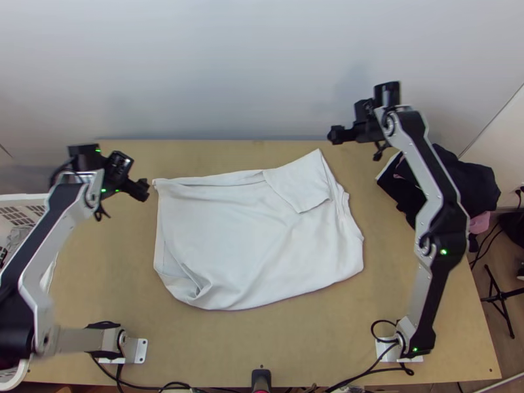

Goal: Fold the t-shirt

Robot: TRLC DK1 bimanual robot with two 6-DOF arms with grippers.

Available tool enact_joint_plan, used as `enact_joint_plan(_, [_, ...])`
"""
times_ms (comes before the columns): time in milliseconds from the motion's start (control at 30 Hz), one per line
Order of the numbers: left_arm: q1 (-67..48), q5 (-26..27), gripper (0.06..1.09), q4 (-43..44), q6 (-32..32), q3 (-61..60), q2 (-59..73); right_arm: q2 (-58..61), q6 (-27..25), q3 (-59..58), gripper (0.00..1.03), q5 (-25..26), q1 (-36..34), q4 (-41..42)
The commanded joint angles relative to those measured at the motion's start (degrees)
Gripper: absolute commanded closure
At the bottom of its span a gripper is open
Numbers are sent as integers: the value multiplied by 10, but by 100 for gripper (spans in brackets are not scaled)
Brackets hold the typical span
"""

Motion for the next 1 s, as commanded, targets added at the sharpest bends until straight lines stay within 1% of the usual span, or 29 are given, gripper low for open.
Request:
enact_joint_plan(0, [-47,21,11,-234,16,40,-125,-101,-5,-41,4,0,-9,-58])
enact_joint_plan(67, [-102,22,11,-352,26,49,-154,-153,-8,-87,4,0,-9,-66])
enact_joint_plan(100, [-123,22,11,-398,25,49,-166,-179,-12,-113,4,0,-7,-69])
enact_joint_plan(167, [-144,22,12,-462,9,43,-181,-227,-19,-157,4,1,-1,-86])
enact_joint_plan(200, [-150,29,14,-484,-7,35,-186,-249,-20,-180,4,1,5,-96])
enact_joint_plan(267, [-171,31,14,-524,-34,16,-196,-300,-20,-241,5,0,18,-103])
enact_joint_plan(333, [-180,33,14,-527,-47,-8,-221,-354,-24,-316,5,1,31,-105])
enact_joint_plan(433, [-202,66,14,-551,-45,-39,-233,-420,-27,-425,7,1,54,-105])
enact_joint_plan(500, [-218,86,14,-549,-49,-58,-233,-445,-27,-478,10,2,66,-105])
enact_joint_plan(567, [-247,89,14,-537,-68,-75,-232,-466,-32,-515,10,8,75,-105])
enact_joint_plan(667, [-260,89,14,-521,-78,-84,-232,-492,-37,-558,10,26,79,-109])
enact_joint_plan(767, [-263,94,14,-509,-98,-82,-233,-519,-49,-609,10,34,79,-130])
enact_joint_plan(800, [-270,96,14,-508,-100,-83,-233,-530,-52,-627,11,37,78,-132])
enact_joint_plan(833, [-276,96,14,-507,-101,-85,-235,-541,-55,-646,13,38,76,-132])
enact_joint_plan(967, [-293,96,14,-484,-113,-96,-240,-568,-56,-689,13,41,79,-132])
